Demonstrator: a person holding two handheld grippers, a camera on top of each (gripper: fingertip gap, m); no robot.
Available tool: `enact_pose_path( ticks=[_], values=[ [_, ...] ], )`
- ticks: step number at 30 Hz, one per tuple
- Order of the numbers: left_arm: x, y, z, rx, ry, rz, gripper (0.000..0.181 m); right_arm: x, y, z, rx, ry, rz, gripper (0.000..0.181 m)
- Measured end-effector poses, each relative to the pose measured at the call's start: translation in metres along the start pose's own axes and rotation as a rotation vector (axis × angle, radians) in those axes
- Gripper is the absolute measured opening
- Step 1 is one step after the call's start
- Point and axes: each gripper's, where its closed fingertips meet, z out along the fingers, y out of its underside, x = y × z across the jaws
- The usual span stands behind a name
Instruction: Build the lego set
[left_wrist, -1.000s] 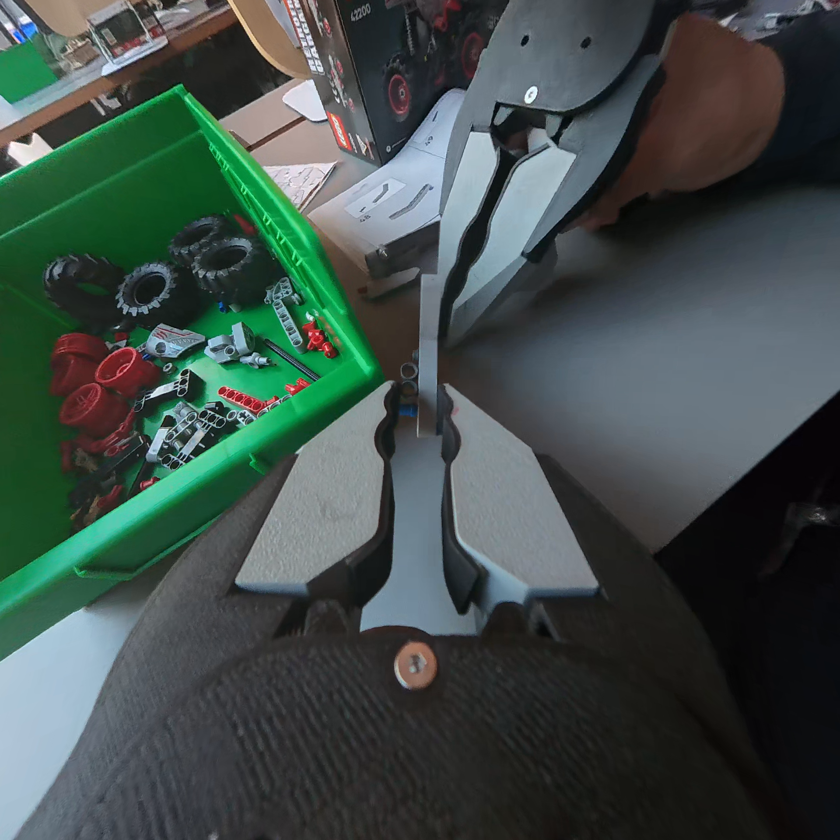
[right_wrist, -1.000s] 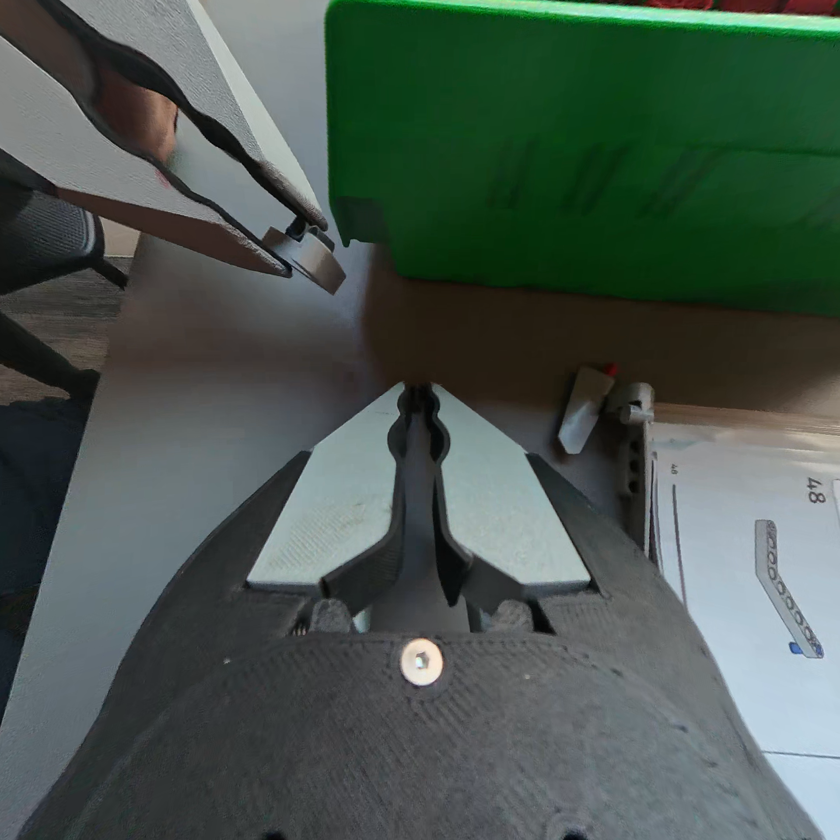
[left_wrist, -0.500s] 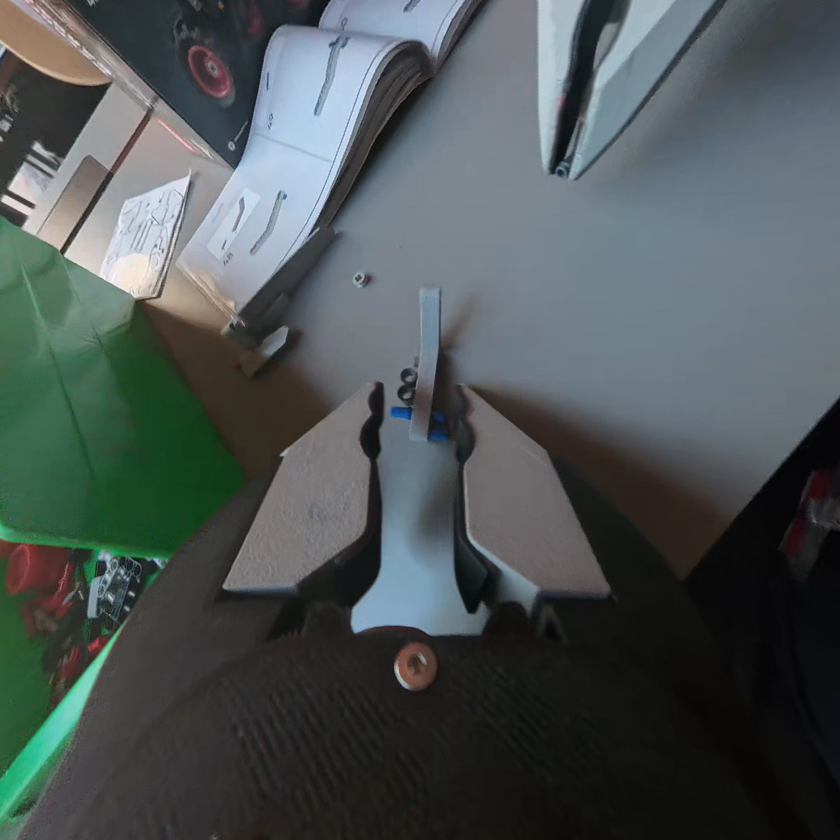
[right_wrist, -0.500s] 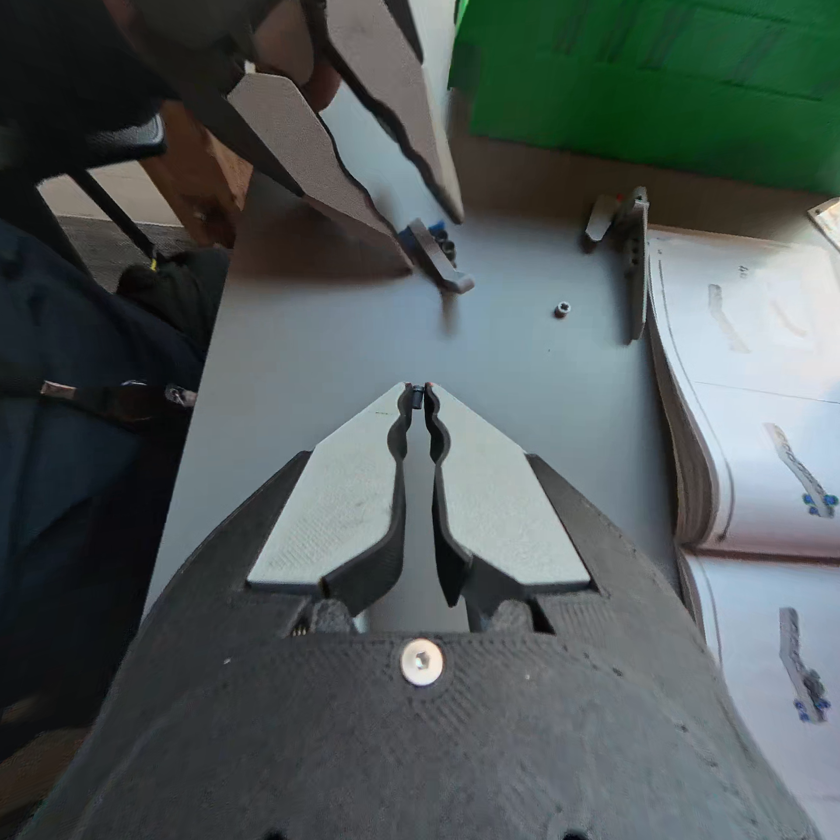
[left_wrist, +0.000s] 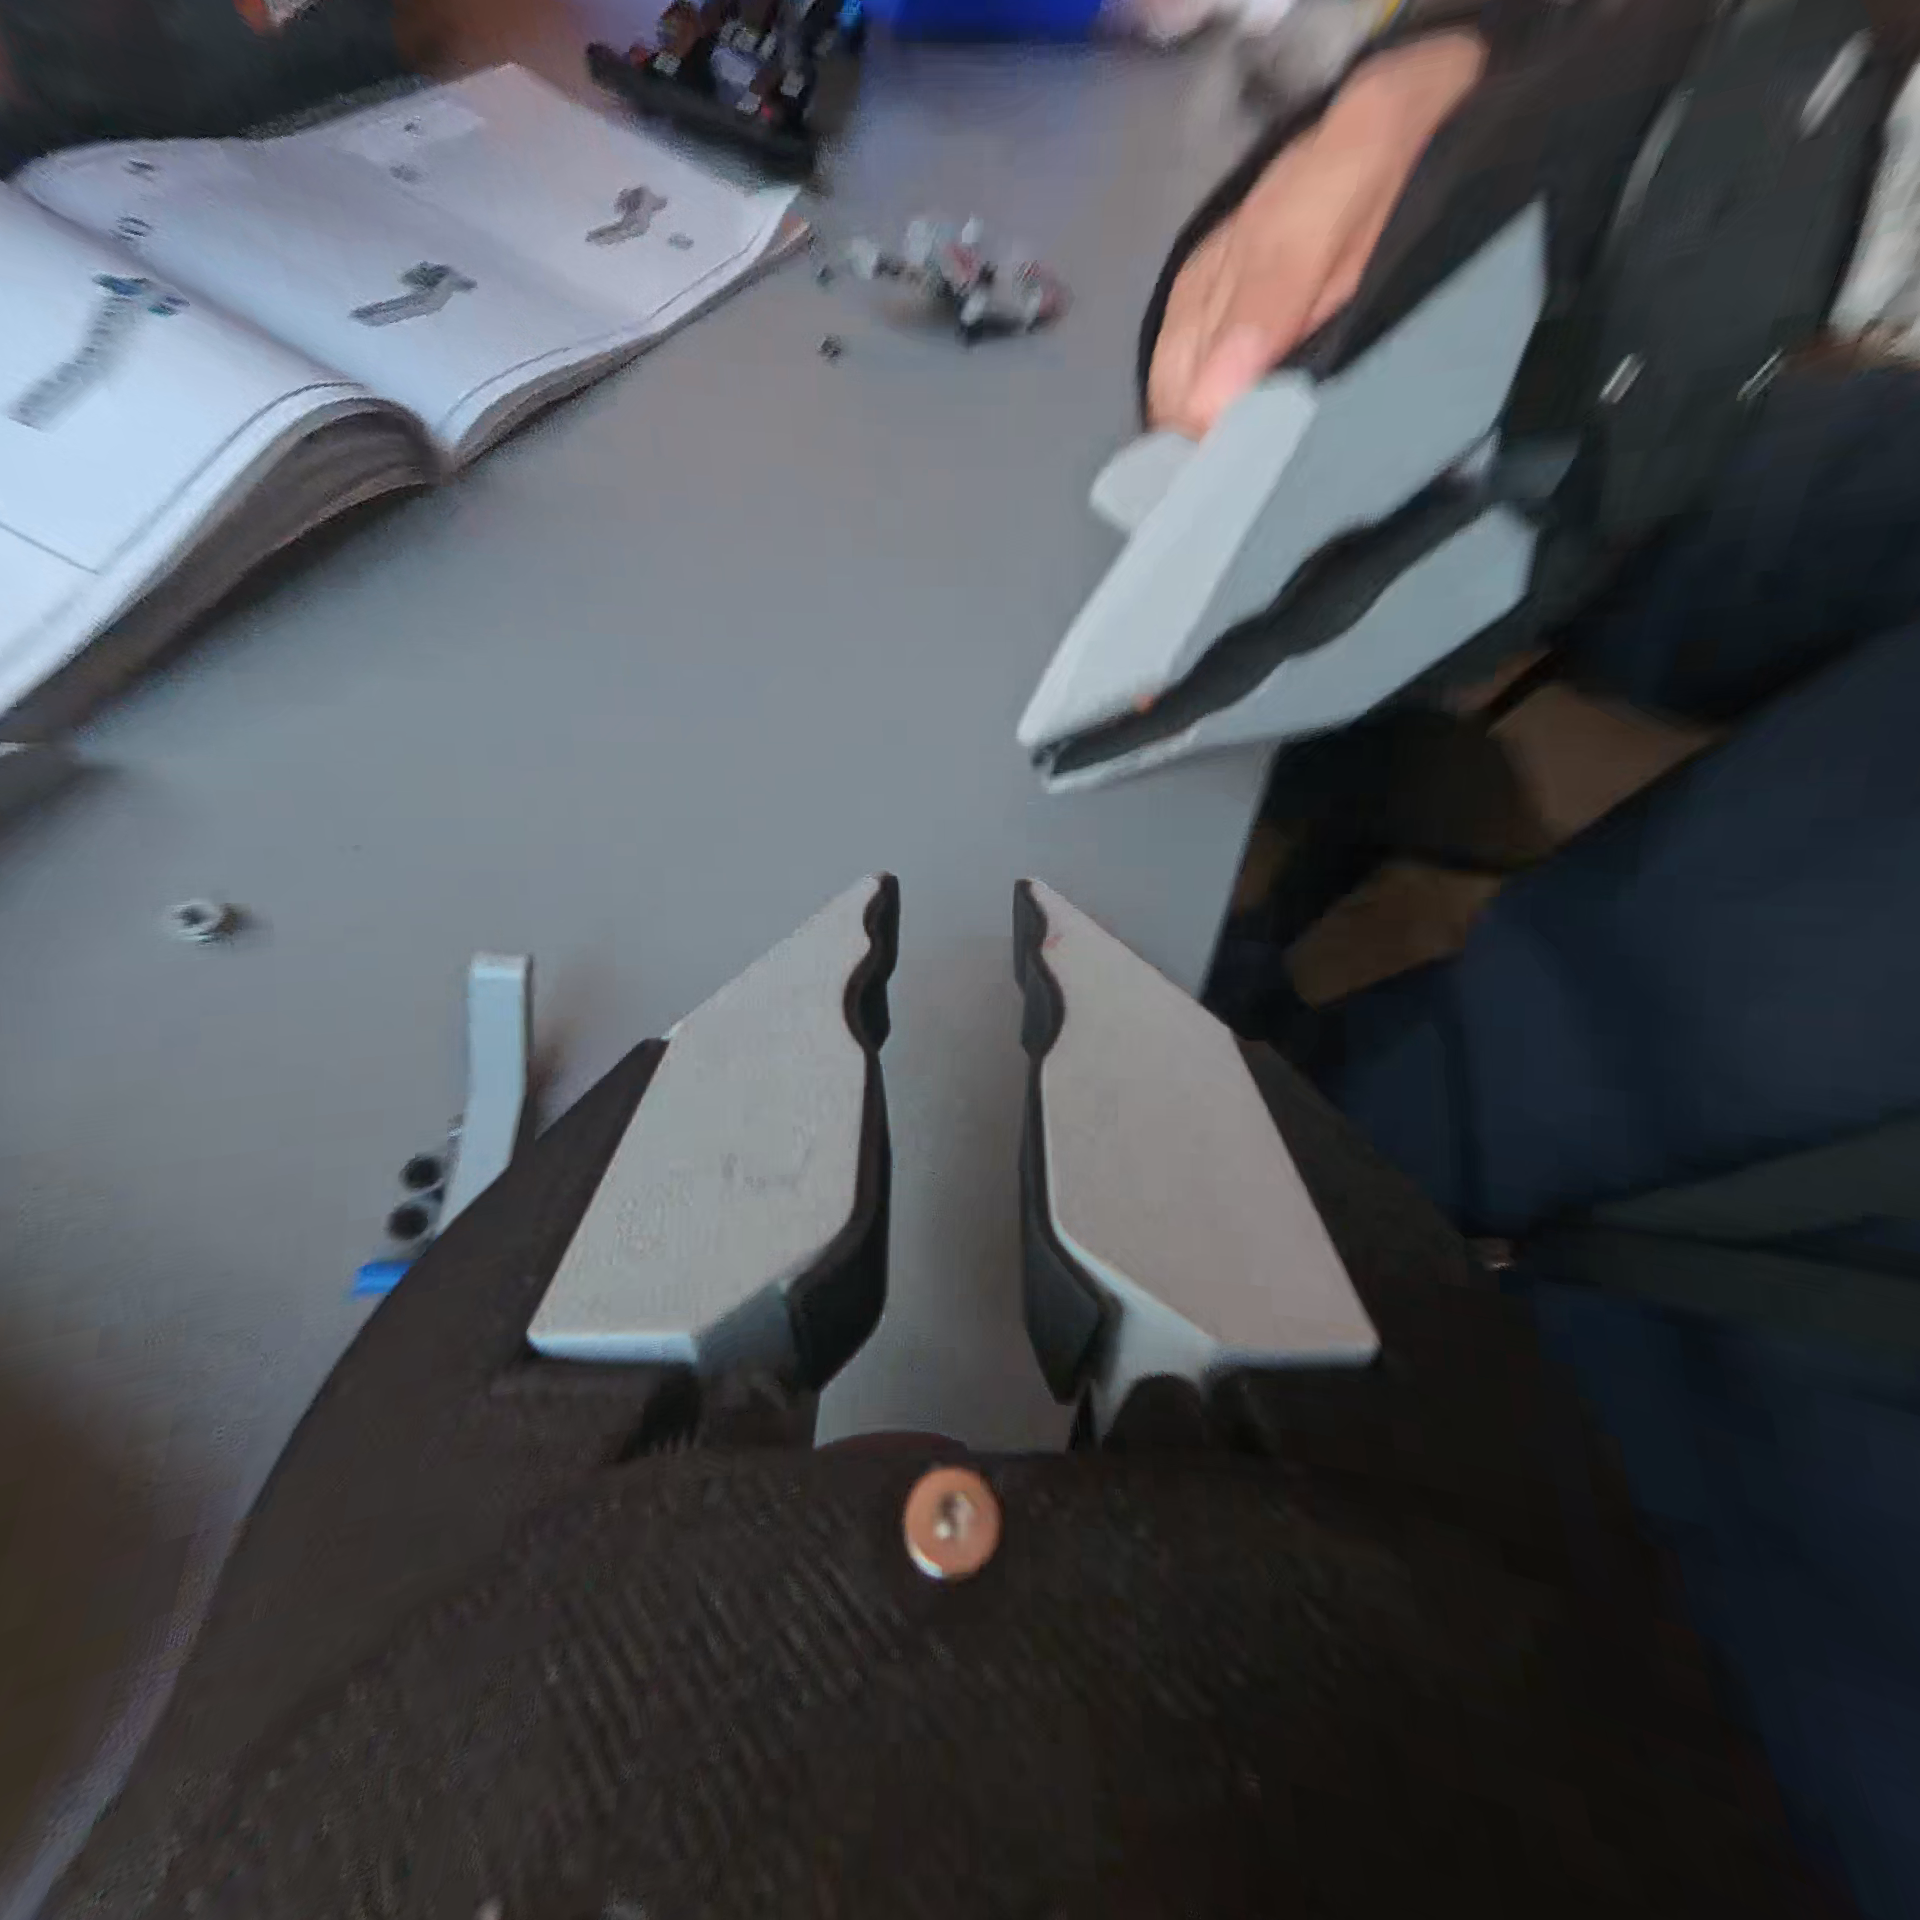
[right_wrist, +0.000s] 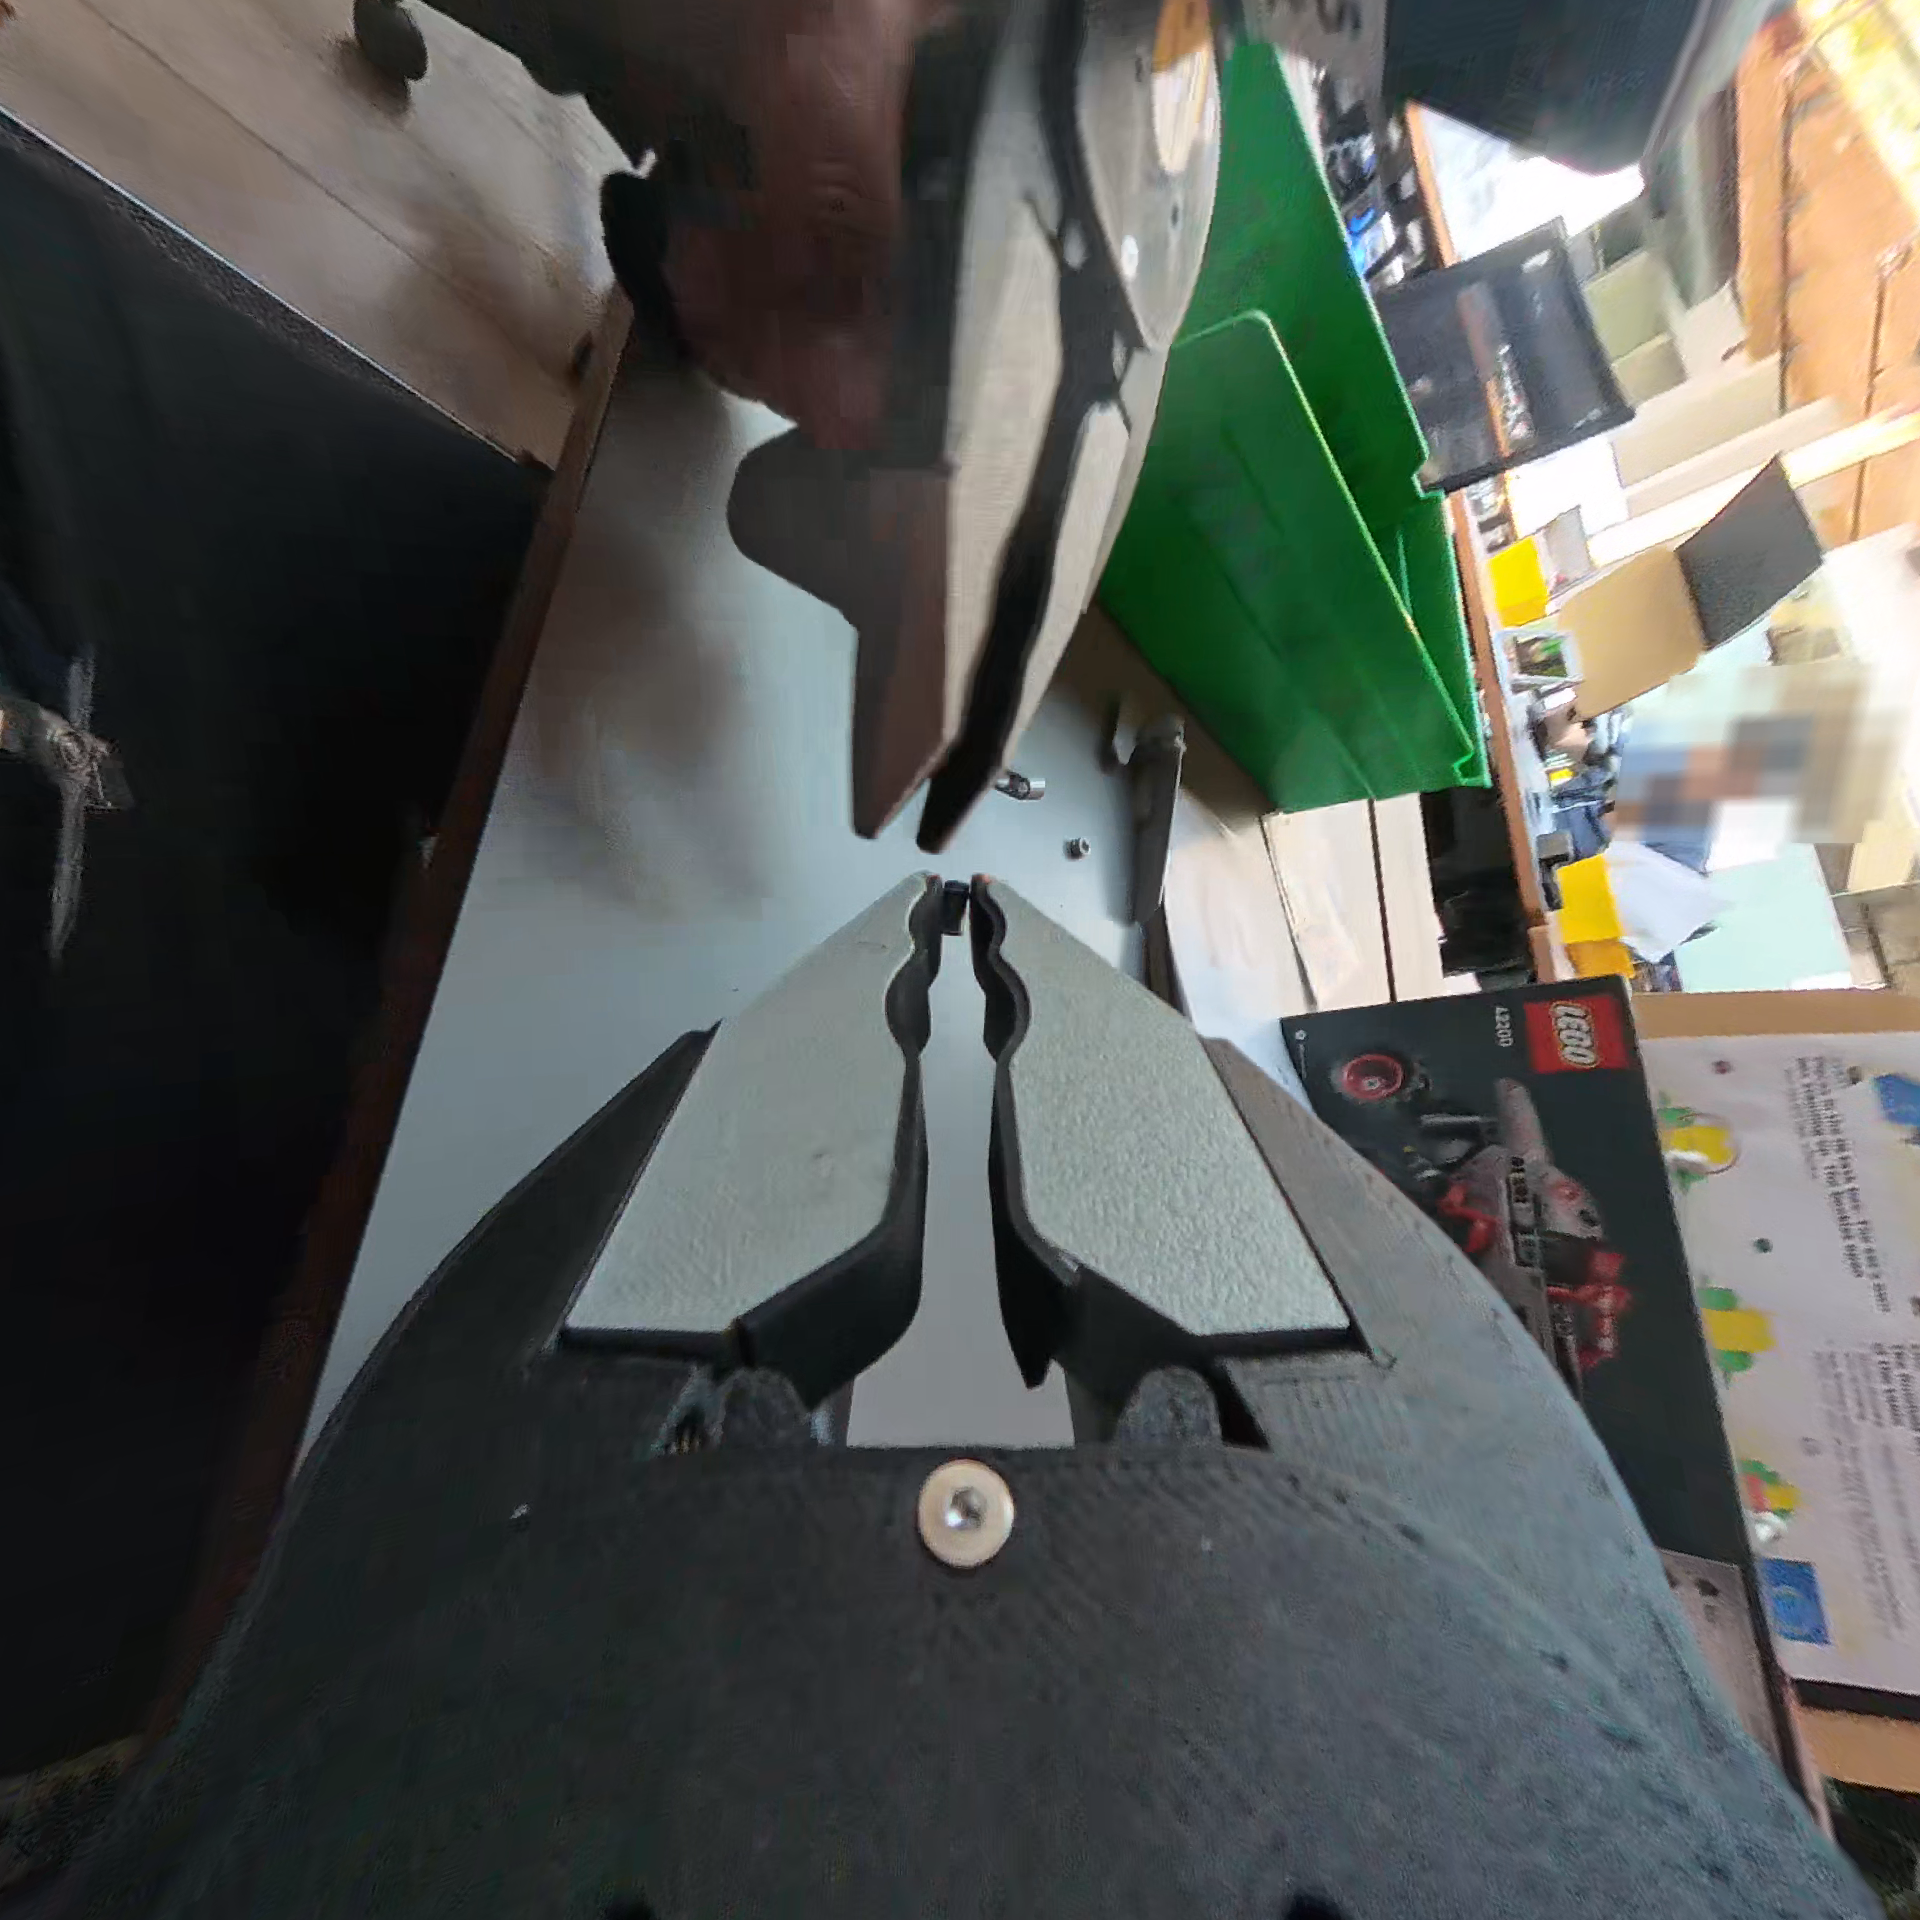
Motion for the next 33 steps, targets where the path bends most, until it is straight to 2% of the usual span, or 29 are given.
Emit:
enact_pose_path(
  ticks=[1,5,7,14,20,27,30,33],
  values=[
    [0.004,-0.008,-0.002,0.048,0.074,-0.062,0.016,-0.001,-0.003,-0.001,0.007,0.008,-0.014,0.002],
    [0.021,-0.019,-0.001,0.092,0.284,-0.198,0.020,-0.001,-0.009,-0.002,0.031,0.046,-0.053,0.002],
    [0.026,-0.022,-0.001,0.110,0.345,-0.229,0.014,0.001,-0.008,0.000,0.025,0.056,-0.062,0.002],
    [0.023,-0.025,-0.004,0.132,0.417,-0.279,0.005,0.001,-0.011,-0.003,0.050,0.059,-0.083,0.002],
    [0.019,-0.025,-0.003,0.127,0.387,-0.232,0.001,0.002,-0.009,-0.001,0.057,0.058,-0.068,0.004],
    [0.008,-0.034,-0.007,0.203,0.311,-0.175,0.001,0.019,-0.006,-0.010,0.201,-0.078,0.294,0.004],
    [0.008,-0.042,-0.014,0.270,0.296,-0.130,0.001,0.018,-0.007,-0.015,0.274,-0.228,0.494,0.007],
    [0.012,-0.050,-0.018,0.337,0.255,-0.037,0.001,0.023,-0.002,-0.009,0.300,-0.354,0.779,0.007]
  ],
)
